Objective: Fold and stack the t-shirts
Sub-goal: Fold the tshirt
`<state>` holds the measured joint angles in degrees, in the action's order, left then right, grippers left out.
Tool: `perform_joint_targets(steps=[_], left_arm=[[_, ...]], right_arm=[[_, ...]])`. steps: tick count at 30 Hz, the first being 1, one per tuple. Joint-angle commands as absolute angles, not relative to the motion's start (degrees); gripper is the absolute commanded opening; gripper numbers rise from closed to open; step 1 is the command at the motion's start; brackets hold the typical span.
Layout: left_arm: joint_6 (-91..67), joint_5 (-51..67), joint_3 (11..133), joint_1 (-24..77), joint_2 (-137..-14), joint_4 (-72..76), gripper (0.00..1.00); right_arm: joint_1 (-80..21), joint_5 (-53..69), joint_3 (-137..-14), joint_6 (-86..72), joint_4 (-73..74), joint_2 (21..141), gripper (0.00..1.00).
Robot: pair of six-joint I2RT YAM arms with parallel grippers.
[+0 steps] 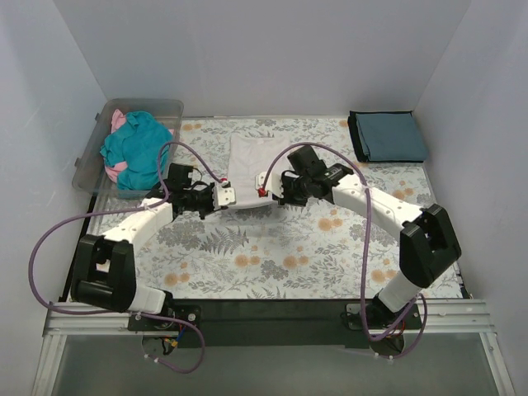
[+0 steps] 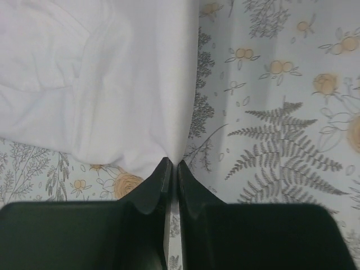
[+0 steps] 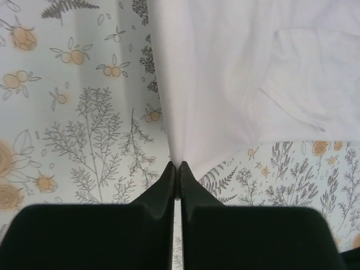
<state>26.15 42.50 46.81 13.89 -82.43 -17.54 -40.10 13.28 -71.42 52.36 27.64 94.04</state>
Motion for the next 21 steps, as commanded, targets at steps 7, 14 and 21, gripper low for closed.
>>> perform_joint_targets(steps=[7,14,21], left_arm=[[33.66,48.51,45.7,14.76,-64.44,-47.44,0.0],[31.65,52.2,52.55,20.3,-57.48,-65.99,0.0],[26.28,49.74,65.64,16.36,-71.7,-66.19,0.0]], right_arm=[[-42.01,23.81,-64.79,48.95,39.81,80.17,0.01],[-45.97,29.0,-65.73,49.14,47.01,74.18,0.01],[-40.97,30.76,-75.75,53.43,48.43,82.85,0.01]])
